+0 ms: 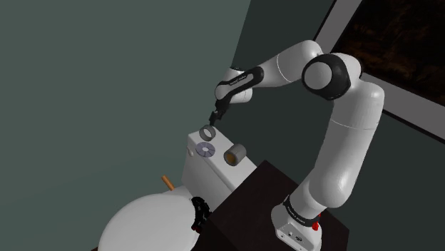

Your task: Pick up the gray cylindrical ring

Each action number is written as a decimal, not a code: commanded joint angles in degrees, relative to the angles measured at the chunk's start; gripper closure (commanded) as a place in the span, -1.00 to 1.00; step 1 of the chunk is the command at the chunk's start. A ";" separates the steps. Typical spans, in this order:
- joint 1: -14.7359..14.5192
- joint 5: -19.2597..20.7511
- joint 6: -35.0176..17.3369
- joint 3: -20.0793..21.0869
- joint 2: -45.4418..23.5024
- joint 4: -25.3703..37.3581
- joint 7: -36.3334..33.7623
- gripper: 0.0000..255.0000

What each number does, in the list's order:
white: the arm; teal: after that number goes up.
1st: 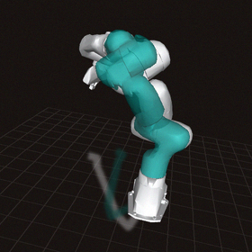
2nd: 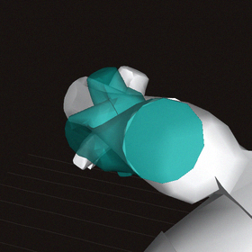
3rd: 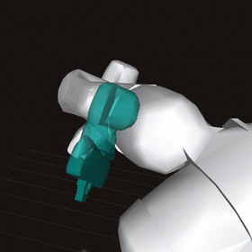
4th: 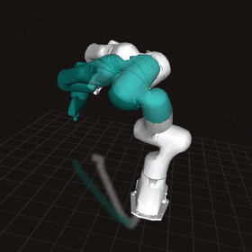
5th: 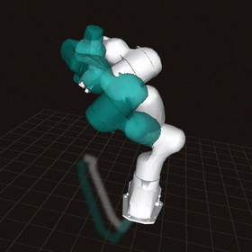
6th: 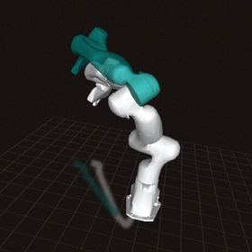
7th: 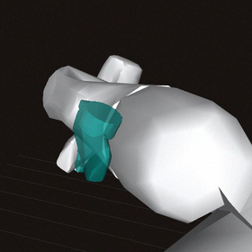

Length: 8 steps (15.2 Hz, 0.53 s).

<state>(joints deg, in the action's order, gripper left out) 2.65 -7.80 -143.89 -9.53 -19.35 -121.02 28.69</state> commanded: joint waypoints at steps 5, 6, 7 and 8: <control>1.97 -1.69 -2.60 1.10 -10.26 7.85 2.80 -1.00; 2.06 -1.84 -3.14 1.23 -10.87 7.91 2.92 -1.00; 2.15 -2.00 -3.68 1.36 -11.48 7.98 3.03 -1.00; 2.25 -2.15 -4.21 1.49 -12.09 8.06 3.15 -1.00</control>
<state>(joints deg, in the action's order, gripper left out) 4.74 -9.79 -147.68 -8.16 -30.80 -113.19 31.66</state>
